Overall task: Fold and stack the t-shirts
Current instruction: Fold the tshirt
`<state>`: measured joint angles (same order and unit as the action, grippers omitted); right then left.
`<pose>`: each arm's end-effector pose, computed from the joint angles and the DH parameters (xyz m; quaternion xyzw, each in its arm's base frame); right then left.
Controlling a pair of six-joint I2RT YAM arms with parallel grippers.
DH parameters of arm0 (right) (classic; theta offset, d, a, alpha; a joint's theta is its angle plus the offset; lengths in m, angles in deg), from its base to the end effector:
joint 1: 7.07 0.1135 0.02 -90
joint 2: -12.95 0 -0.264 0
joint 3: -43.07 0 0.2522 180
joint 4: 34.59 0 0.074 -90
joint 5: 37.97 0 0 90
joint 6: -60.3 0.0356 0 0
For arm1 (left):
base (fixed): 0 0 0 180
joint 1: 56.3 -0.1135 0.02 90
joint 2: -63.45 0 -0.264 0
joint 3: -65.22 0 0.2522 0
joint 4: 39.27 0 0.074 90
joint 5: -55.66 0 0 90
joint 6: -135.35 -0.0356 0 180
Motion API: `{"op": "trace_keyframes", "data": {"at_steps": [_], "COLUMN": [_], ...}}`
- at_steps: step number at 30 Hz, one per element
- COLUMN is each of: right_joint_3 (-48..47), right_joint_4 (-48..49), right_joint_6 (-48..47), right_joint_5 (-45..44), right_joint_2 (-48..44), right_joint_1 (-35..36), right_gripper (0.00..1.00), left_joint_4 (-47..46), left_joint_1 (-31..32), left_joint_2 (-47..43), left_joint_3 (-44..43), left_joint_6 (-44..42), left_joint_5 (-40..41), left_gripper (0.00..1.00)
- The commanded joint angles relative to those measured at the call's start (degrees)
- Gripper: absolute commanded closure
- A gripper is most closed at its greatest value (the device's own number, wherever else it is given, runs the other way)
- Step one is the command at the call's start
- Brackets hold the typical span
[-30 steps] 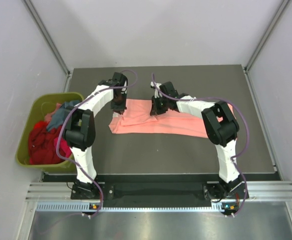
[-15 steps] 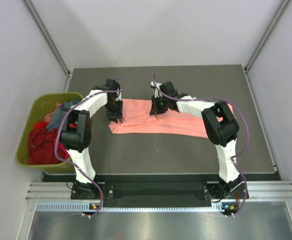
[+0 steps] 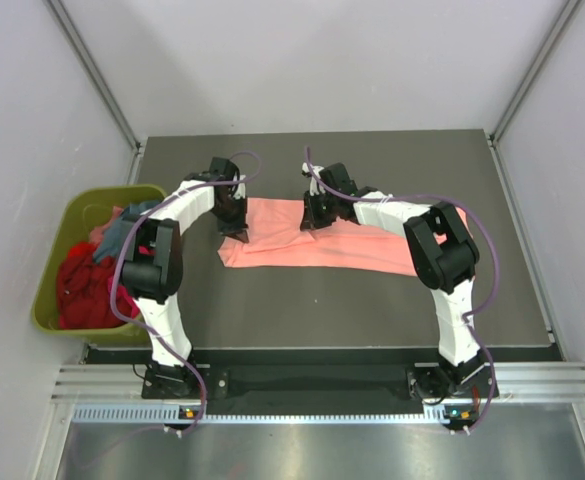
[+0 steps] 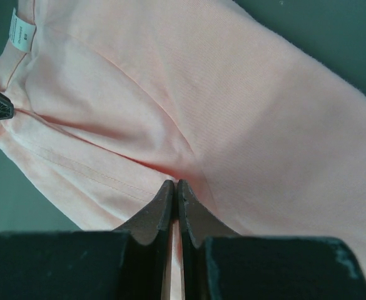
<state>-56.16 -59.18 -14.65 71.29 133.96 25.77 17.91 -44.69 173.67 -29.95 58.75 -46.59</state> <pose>0.3839 0.2617 0.1683 -0.2029 0.8947 0.2906 0.2718 0.3785 -0.0855 0.1921 0.0011 0.9825 -0.1362 0.1271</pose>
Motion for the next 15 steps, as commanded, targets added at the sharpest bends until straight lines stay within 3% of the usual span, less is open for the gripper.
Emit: {"op": "trace_keyframes", "data": {"at_steps": [1, 4, 8, 15], "right_joint_3": [-0.84, -0.49, -0.05, -0.83], "right_joint_4": [1.51, 1.6, 2.39, 2.74], "right_joint_6": [-0.37, 0.51, 0.95, 0.95], "right_joint_5": [-0.81, -2.3, -2.83, -5.2], "right_joint_2": [-4.11, -4.82, -5.43, -5.44], "right_joint_1": [0.03, 0.12, 0.03, -0.06], "right_gripper": [0.95, 0.9, 1.0, 1.0], "left_joint_4": [-2.02, -2.46, -3.51, -7.03], "left_joint_1": [-0.37, -0.37, -0.37, -0.37], "left_joint_2": [0.0, -0.7, -1.32, -1.49], "left_joint_3": [-1.12, -2.09, -3.32, -4.29], "left_joint_6": [-0.67, -0.58, -0.58, 0.12], "left_joint_5": [-1.46, -1.11, -0.67, 0.21], "left_gripper": [1.0, 1.0, 1.0, 1.0]}}
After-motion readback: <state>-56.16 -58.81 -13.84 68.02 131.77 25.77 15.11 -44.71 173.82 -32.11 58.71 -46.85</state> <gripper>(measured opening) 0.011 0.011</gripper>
